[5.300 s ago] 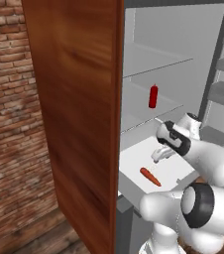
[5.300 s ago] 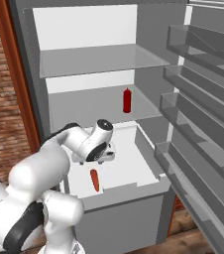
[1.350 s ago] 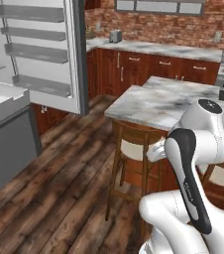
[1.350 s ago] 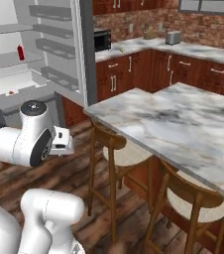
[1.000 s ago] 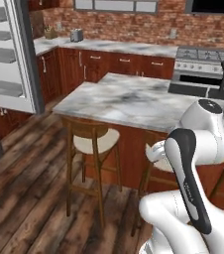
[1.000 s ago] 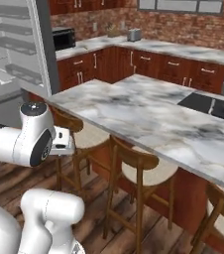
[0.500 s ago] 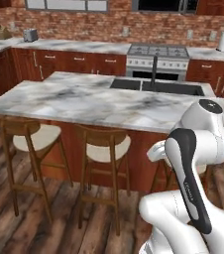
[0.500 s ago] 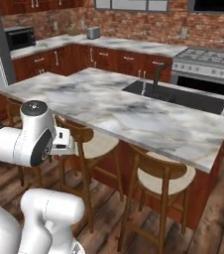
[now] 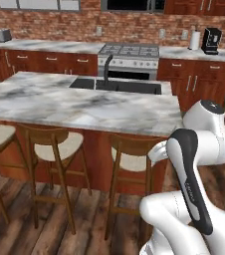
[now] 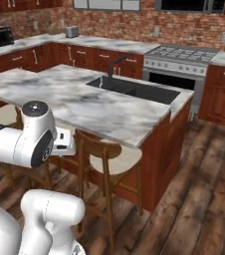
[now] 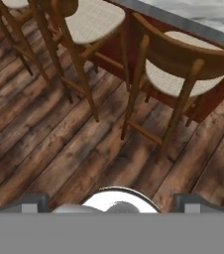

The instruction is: Place the carrots inside the fridge drawer. Close the drawer after placing the vegetables.

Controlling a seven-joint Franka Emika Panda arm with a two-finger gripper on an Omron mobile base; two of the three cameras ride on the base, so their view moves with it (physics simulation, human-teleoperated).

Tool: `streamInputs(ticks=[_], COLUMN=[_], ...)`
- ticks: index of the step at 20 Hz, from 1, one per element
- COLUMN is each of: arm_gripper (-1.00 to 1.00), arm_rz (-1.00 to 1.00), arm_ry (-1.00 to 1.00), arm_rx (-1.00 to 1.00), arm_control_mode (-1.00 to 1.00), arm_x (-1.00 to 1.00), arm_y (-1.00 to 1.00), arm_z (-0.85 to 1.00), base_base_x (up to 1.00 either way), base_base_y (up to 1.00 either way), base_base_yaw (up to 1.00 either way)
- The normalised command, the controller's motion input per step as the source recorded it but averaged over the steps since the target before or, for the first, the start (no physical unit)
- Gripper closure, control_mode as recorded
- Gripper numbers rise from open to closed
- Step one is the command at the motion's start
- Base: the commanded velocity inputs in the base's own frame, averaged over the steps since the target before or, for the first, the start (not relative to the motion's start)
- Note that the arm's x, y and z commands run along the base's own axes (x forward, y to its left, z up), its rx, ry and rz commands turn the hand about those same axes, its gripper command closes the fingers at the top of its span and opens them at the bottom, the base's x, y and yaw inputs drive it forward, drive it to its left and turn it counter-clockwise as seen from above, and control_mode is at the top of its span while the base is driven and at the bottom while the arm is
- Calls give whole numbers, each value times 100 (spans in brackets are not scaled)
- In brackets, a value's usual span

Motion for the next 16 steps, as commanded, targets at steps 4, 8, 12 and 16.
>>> streamInputs(ticks=[4,8,12,16], arm_gripper=[-100,-100,-100,-100], arm_rz=[0,0,0,0], arm_ry=[0,0,0,0], arm_rx=[0,0,0,0], arm_control_mode=[100,100,100,100], arm_x=[0,0,0,0], arm_y=[0,0,0,0], arm_z=[0,0,0,0], base_base_x=[28,55,90,100], base_base_y=[-100,-100,-100,-100], base_base_yaw=[0,0,2,9])
